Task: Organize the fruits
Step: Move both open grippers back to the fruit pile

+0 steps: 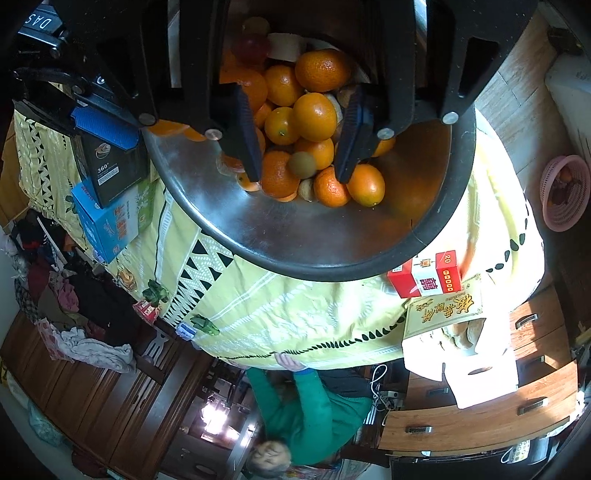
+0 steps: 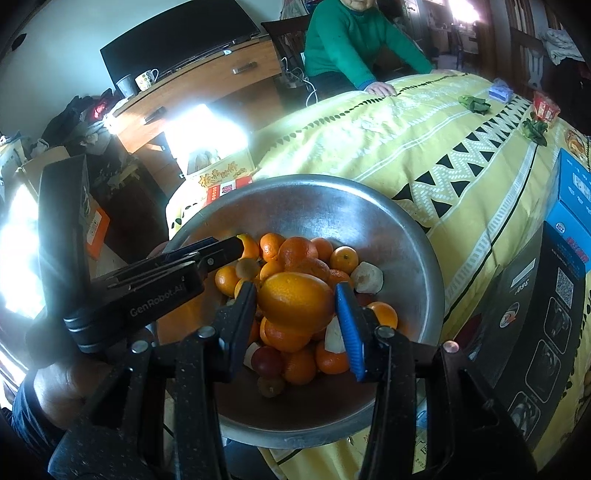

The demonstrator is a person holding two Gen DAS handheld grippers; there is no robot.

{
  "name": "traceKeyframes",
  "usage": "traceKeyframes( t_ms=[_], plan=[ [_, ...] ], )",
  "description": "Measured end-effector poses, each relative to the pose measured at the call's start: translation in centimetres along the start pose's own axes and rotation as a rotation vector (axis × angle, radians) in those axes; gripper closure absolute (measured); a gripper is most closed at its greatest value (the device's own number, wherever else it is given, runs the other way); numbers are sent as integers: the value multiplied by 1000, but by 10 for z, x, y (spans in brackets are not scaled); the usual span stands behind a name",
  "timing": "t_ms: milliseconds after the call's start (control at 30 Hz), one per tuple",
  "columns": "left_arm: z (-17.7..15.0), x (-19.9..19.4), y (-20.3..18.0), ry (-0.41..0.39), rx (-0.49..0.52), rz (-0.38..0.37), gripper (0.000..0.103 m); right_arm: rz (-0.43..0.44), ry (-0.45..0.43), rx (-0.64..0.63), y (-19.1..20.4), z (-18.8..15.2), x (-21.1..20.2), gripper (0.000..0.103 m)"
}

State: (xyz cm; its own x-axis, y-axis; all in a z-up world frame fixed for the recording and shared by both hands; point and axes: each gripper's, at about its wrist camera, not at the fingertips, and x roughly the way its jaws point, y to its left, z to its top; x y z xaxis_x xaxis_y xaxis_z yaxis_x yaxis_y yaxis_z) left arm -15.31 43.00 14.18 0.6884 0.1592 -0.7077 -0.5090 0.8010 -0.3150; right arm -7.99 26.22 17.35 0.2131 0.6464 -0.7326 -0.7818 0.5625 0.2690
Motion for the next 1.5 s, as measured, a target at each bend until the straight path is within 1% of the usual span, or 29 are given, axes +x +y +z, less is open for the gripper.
traceKeyframes(
  t_ms=[33,67,100,133,300,367,400,433,467,600,700,833,933,1000,1100,1200,1267,1367,1433,1500],
  plan=[
    [0,0,1,-2,-2,6,49,-2,-1,-1,0,0,0,57],
    [-1,-1,1,-4,-5,15,46,-3,-3,-4,1,0,-1,54],
    [-1,-1,2,-6,-9,21,41,-3,-6,-6,2,0,-3,52],
    [-1,-2,2,-11,-14,27,38,-3,-11,-9,3,0,-5,50],
    [-1,-10,-3,-26,-15,24,36,-4,-74,-42,11,-7,-34,49],
    [-1,-15,-9,-34,-11,19,36,-5,-97,-51,12,-15,-49,45],
    [0,-16,-12,-37,-6,14,36,-3,-112,-54,11,-22,-59,43],
    [0,-19,-17,-41,1,8,36,-4,-119,-55,9,-28,-66,38],
    [-1,-23,-25,-48,14,-1,36,-10,-127,-48,5,-37,-76,35],
    [-6,-35,-56,-67,57,-40,36,-43,-142,9,-15,-70,-106,35],
    [-13,-43,-92,-74,103,-88,36,-87,-148,74,-37,-96,-126,35],
    [-28,-53,-153,-67,196,-176,36,-139,-135,170,-71,-129,-144,34],
    [-48,-58,-207,-45,287,-254,36,-170,-134,236,-94,-154,-157,34],
    [-69,-59,-250,-15,369,-319,36,-191,-136,287,-111,-174,-168,34],
    [-101,-53,-299,35,472,-384,36,-227,-143,367,-138,-206,-185,34],
    [-135,-33,-342,110,553,-425,36,-254,-148,453,-163,-235,-199,34],
    [-158,-11,-369,169,596,-435,36,-270,-153,499,-177,-253,-209,34],
    [-181,21,-403,234,650,-466,37,-294,-154,560,-198,-276,-223,34],
    [-194,41,-428,262,701,-484,49,-308,-157,601,-213,-291,-231,34],
    [-209,63,-453,293,742,-497,54,-315,-162,653,-231,-305,-237,34]
  ],
)
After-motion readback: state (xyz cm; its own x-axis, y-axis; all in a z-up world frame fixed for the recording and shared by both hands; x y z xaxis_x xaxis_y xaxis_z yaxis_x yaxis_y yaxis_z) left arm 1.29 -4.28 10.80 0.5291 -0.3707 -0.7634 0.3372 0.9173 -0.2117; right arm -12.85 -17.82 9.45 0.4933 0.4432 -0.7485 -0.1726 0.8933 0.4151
